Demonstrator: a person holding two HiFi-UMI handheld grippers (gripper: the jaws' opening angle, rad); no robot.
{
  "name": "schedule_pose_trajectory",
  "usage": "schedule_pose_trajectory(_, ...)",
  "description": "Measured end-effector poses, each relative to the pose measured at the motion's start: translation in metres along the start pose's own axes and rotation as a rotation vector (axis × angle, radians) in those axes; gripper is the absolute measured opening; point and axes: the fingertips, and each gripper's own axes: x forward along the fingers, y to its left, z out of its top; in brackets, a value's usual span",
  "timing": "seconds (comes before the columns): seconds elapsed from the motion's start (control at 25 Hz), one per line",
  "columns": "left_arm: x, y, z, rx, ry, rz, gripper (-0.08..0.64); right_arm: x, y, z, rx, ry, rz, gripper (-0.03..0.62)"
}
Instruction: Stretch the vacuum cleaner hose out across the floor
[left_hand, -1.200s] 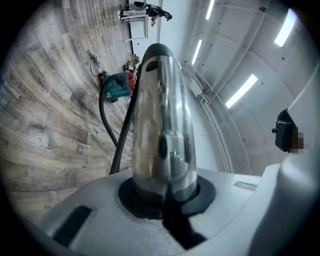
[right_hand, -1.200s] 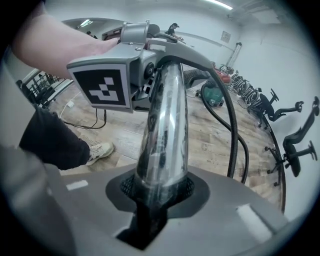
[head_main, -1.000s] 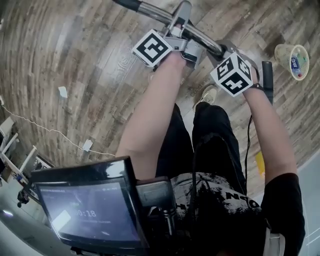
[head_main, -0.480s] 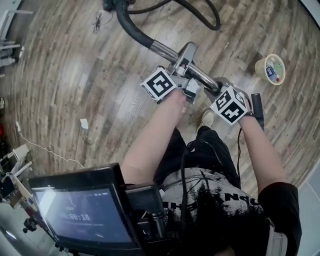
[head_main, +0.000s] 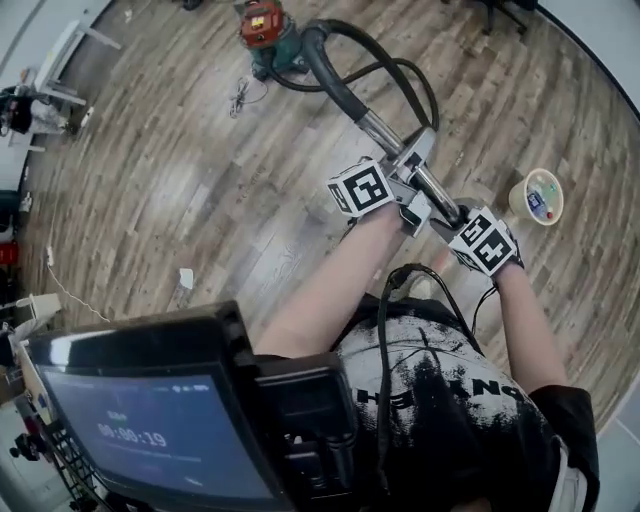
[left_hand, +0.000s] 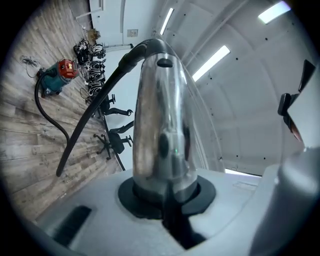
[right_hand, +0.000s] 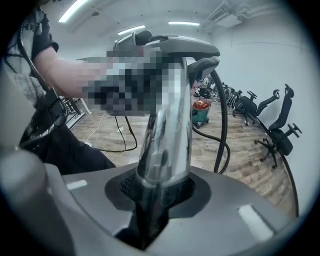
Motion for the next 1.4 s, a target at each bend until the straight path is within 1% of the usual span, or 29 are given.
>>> schedule_pose_trajectory(0.16,0.011,-0.01,-0.008,0.031,0.021,0.007,0.041,-0.008,-0.01,-0.003,-0.001,-0.028,-0.092,0.106)
schedule_pose_trajectory(0.28,0.021,-0.019,-0.012,0.05,0.036,0.01,0.041,-0.017,-0.015,-0.001,0.007,-0.062,-0.104,0.101)
schedule_pose_trajectory(0.44,0.03,-0.026,-0.021,0.059,0.04,0.009,0.041,-0.027,-0.02,-0.011,0.017,-0.065,-0.108,0.098)
schedule_pose_trajectory(0.52,0.031,-0.031,-0.035,0.064,0.037,0.013,0.041,-0.034,-0.019,-0.025,0.008,-0.065,-0.104,0.098)
schedule_pose_trajectory(0.64,0.039,-0.043,-0.07,0.085,0.027,0.024,0.041,-0.052,-0.017,-0.056,-0.011,-0.085,-0.087,0.098)
schedule_pose_trajectory(0.72,0.045,-0.048,-0.086,0.095,0.023,0.031,0.041,-0.061,-0.017,-0.069,-0.016,-0.094,-0.074,0.098)
schedule_pose_trajectory(1.08,0.046,-0.056,-0.098,0.096,-0.004,0.093,0.041,-0.077,-0.009,-0.082,-0.042,-0.087,0.0,0.098)
schedule_pose_trajectory(1.24,0.033,-0.065,-0.118,0.115,-0.015,0.108,0.041,-0.08,0.007,-0.1,-0.062,-0.103,0.013,0.101)
schedule_pose_trajectory(1.4,0.022,-0.079,-0.124,0.136,-0.01,0.096,0.041,-0.085,0.023,-0.1,-0.071,-0.117,0.006,0.103)
